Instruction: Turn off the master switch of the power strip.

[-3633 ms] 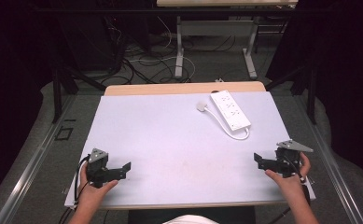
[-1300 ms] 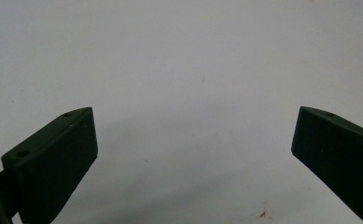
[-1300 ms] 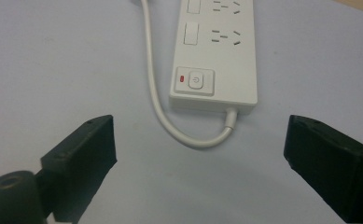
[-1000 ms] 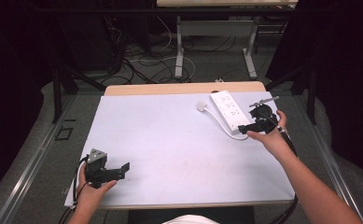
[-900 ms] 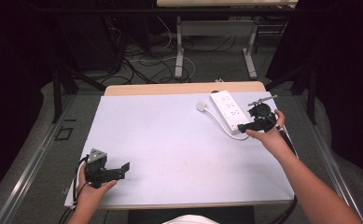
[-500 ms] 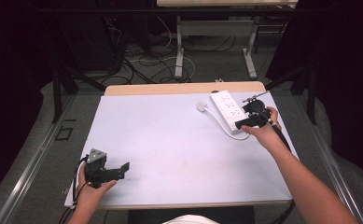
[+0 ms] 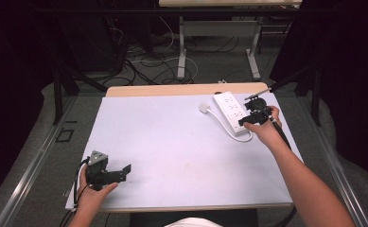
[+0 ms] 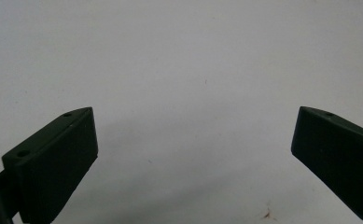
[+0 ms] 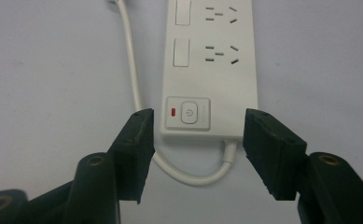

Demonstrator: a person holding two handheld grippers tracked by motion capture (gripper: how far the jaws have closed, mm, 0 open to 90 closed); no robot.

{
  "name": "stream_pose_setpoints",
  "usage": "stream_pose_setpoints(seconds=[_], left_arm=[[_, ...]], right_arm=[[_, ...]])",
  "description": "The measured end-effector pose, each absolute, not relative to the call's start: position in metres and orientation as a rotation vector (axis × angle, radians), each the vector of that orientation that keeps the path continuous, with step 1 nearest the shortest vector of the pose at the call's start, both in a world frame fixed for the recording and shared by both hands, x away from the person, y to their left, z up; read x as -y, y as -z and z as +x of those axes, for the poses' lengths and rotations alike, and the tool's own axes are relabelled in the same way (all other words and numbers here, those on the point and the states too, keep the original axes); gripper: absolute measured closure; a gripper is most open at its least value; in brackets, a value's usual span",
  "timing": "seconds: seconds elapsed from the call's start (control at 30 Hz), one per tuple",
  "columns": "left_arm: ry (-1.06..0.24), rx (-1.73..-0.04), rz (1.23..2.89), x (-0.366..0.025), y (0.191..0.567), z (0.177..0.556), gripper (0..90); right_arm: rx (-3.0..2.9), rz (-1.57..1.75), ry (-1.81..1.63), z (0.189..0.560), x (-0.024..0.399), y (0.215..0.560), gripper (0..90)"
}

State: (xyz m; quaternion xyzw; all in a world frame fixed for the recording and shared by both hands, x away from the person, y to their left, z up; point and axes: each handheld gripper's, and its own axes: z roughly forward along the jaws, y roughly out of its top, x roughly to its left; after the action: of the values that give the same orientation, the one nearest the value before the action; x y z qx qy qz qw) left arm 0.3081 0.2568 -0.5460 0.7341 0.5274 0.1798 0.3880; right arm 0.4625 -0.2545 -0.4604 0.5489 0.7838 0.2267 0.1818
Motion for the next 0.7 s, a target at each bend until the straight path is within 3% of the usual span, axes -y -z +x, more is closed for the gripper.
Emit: stream_pose_setpoints(seconds=[0.7], left_arm=[[-0.451, -1.353, 1.872, -0.257, 0.547, 0.309, 1.1]], right_arm=[[-2.196, 1.627, -0.585, 0.482, 0.256, 0.475, 82.4]])
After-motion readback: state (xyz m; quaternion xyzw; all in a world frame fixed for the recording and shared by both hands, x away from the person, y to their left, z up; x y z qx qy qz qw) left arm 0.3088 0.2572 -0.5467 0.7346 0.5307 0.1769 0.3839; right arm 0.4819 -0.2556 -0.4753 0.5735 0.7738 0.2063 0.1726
